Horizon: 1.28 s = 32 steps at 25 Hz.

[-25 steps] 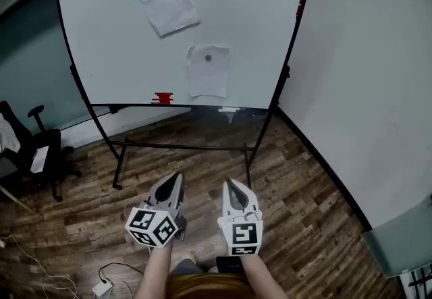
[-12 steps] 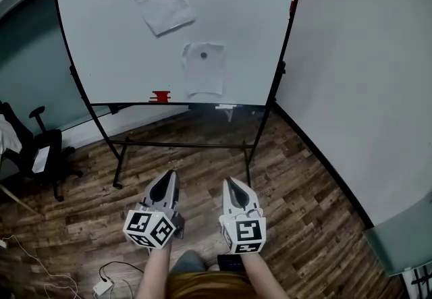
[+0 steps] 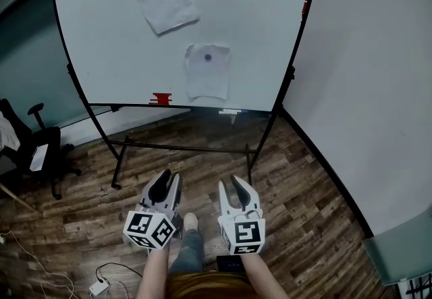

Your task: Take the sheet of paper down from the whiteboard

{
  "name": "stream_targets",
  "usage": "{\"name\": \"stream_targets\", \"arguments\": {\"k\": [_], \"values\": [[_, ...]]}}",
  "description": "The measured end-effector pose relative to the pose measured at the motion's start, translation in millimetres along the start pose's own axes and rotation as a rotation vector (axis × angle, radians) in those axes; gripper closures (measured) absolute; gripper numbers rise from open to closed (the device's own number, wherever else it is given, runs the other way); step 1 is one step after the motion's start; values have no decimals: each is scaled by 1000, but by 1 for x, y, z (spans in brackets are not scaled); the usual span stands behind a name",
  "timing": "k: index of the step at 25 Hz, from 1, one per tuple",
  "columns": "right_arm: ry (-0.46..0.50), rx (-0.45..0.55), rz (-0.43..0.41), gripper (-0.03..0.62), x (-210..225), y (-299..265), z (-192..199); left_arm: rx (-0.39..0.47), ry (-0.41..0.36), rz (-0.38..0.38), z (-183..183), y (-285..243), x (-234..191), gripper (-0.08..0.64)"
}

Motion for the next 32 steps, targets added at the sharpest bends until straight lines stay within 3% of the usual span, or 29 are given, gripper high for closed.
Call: {"name": "stream_targets", "arguments": {"k": [6,13,20,26,32], "values": [[20,-13,6,466,29,-94,15,-6,11,-12,6,-88,-58,430],[31,-31,64,465,83,-236,5,-51,45,56,-13,-230,-126,433],[36,-13,135,465,126,-356,0,-67,15,95,-33,-348,-191,437],[34,-16,156,462,139,-413,2,-87,16,131,-35,-400,-217,437],[41,-21,161,452,140,-432,2,-100,19,149,-33,-422,-226,437]]}}
Point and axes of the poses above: the fingertips, and each gripper's own axes: y backward along the fingers, x to its right, z out of its underside, the point moved 2 cm from there along y, backward along the fingers
